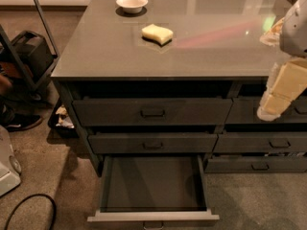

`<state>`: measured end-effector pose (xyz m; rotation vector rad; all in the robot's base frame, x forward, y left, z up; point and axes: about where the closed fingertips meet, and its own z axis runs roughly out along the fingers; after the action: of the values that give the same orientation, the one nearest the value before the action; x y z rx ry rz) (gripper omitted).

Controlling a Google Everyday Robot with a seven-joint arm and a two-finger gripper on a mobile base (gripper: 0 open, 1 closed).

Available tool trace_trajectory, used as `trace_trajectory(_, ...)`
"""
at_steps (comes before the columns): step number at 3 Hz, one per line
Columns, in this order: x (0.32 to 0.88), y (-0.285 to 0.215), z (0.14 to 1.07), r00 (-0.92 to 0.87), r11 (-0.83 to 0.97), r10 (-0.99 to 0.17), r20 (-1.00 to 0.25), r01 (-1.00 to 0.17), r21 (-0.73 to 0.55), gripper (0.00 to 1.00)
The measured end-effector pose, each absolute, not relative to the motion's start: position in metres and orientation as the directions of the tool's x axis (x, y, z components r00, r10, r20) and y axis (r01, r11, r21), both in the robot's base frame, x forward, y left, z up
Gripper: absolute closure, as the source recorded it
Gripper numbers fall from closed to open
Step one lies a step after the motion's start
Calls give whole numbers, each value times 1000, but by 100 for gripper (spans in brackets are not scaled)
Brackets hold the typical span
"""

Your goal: Place sponge into bottom drawer

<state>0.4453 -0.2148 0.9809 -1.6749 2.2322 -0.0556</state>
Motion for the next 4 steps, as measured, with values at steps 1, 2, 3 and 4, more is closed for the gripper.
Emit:
trace_trajectory(1,474,-200,981,-320,405,-868,-379,-899,-168,0)
trace_trajectory(2,504,-175,969,-462,550,-704,-540,-835,-3,0)
trace_trajectory(3,506,-164,973,-494,576,-657,-570,-816,44,0)
trace_trajectory(4,506,-164,973,-494,576,-656,-570,-816,44,0)
